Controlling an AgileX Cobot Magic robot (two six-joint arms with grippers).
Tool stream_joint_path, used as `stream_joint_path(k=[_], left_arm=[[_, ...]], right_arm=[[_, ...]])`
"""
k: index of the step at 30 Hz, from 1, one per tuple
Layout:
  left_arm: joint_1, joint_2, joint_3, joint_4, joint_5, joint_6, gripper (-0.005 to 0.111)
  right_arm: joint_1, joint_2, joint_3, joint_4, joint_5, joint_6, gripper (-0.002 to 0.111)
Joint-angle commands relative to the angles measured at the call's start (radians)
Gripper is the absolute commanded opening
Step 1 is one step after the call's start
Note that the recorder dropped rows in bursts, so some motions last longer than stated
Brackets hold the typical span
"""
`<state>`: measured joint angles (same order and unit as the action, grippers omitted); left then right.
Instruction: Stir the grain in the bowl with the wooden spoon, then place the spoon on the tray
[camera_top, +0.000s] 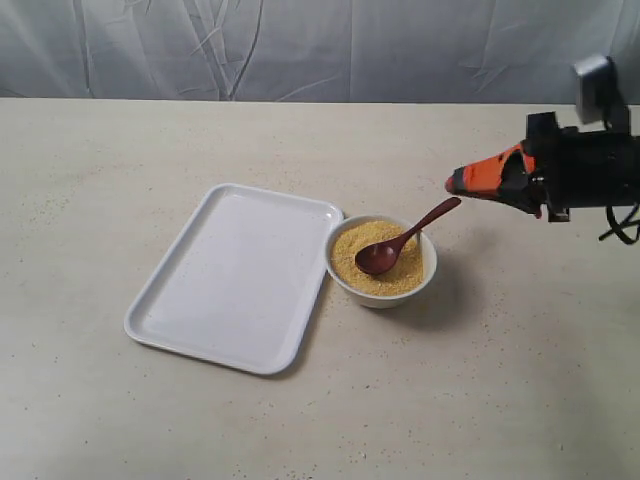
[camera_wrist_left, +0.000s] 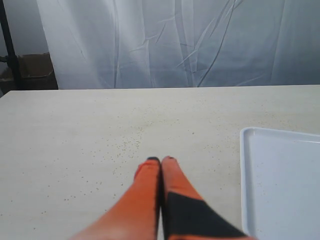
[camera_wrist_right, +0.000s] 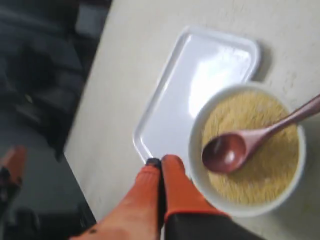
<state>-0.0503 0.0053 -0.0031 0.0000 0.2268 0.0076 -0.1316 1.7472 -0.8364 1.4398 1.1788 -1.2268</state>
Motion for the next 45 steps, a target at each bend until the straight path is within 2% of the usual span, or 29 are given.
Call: stream_joint_path(k=[1, 2, 3, 4, 5, 7, 11, 13, 15, 18, 23, 25, 27, 30, 32, 37, 45], left_arm=[[-0.001, -0.005, 0.003, 0.0, -0.01, 0.0, 0.0], [-0.001, -0.005, 0.003, 0.0, -0.01, 0.0, 0.0], [-0.001, -0.005, 0.003, 0.0, -0.01, 0.0, 0.0], [-0.001, -0.005, 0.003, 0.0, -0.01, 0.0, 0.0], [-0.001, -0.005, 0.003, 0.0, -0.01, 0.0, 0.0], [-0.001, -0.005, 0.003, 0.0, -0.01, 0.0, 0.0], [-0.001, -0.005, 0.003, 0.0, -0.01, 0.0, 0.0], [-0.001, -0.005, 0.003, 0.0, -0.01, 0.0, 0.0], [-0.001, -0.005, 0.003, 0.0, -0.01, 0.0, 0.0], [-0.001, -0.005, 0.003, 0.0, -0.01, 0.0, 0.0], [-0.001, -0.005, 0.003, 0.0, -0.01, 0.0, 0.0], [-0.001, -0.005, 0.003, 0.0, -0.01, 0.0, 0.0], [-0.001, -0.005, 0.003, 0.0, -0.01, 0.0, 0.0], [-0.001, -0.005, 0.003, 0.0, -0.01, 0.0, 0.0], [-0.001, -0.005, 0.003, 0.0, -0.01, 0.0, 0.0], [-0.001, -0.005, 0.003, 0.0, -0.01, 0.0, 0.0], [-0.001, -0.005, 0.003, 0.0, -0.01, 0.0, 0.0]], right_arm=[[0.217, -0.007, -0.24, -0.733, -0.055, 0.544, -0.001], [0.286, -0.029, -0.286, -1.147, -0.216, 0.88, -0.001], [0.314, -0.044, -0.291, -1.336, -0.303, 1.05, -0.001], [0.337, -0.083, -0.279, -1.591, -0.469, 1.406, -0.001], [0.342, -0.112, -0.261, -1.668, -0.575, 1.541, -0.001], [0.342, -0.175, -0.192, -1.678, -0.838, 1.653, -0.001], [0.371, -0.288, 0.087, -1.532, -1.524, 1.671, -0.001], [0.373, -0.292, 0.21, -1.542, -1.814, 1.777, -0.001], [0.369, -0.266, 0.312, -1.544, -2.006, 1.947, -0.001], [0.369, -0.205, 0.378, -1.62, -2.094, 2.167, -0.001], [0.369, -0.063, 0.385, -1.771, -2.213, 2.451, 0.002], [0.364, -0.014, 0.385, -1.786, -2.282, 2.551, 0.012], [0.352, 0.032, 0.385, -1.837, -2.318, 2.615, 0.026], [0.328, 0.08, 0.385, -1.876, -2.301, 2.625, 0.047], [0.304, 0.102, 0.385, -1.887, -2.278, 2.647, 0.054], [0.249, 0.136, 0.385, -1.933, -2.21, 2.714, 0.055], [0.249, 0.242, 0.27, -1.974, -2.173, 2.763, 0.054]])
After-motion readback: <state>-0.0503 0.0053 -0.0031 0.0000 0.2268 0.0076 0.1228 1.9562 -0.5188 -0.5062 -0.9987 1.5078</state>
